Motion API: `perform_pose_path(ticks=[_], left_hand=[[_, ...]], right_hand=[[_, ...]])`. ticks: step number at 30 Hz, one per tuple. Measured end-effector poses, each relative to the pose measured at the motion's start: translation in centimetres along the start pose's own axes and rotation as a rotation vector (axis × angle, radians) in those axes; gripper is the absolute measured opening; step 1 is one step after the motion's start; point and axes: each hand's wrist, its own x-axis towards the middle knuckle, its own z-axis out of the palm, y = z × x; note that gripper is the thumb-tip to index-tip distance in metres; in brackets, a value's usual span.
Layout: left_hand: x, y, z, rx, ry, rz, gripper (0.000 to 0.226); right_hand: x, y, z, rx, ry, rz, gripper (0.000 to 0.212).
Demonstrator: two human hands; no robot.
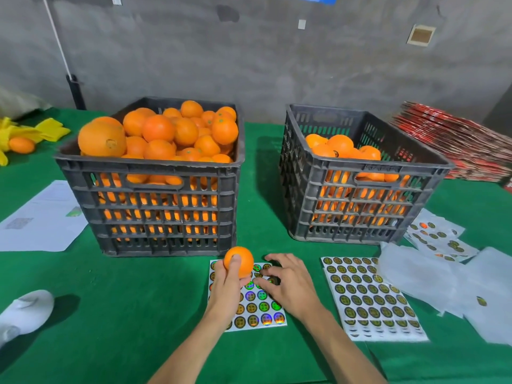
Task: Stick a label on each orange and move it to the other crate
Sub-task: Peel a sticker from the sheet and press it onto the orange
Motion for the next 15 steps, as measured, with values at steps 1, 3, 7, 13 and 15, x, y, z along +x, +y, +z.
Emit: perform_pose_path(ticks=[1,3,7,13,15], left_hand=[[0.0,0.0,0.0,0.002,0.000,0.002,0.032],[-0.1,0.0,0.0,0.002,0.001,0.009,0.033],[-0.1,-0.1,0.0,0.008,0.011,0.007,0.033],[-0.1,0.2,0.0,0.012,0.007,-0.007,0.034],[-0.3,0.4,0.0,0.003,-0.008,0.000,0.031]], right_hand=[[-0.1,-0.1,0.0,-0.012,0.008,-0.006,0.046],[-0.2,-0.4,0.2,-0.020,0.023,-0.014,0.044],[-0.3,-0.9,0.5,0.086,0.065,0.034,0.031],[0.2,-1.6,0.0,0.227,0.081,0.107,0.020],[0.2,-1.9,-0.6,0.346,0.203,0.181,0.017]])
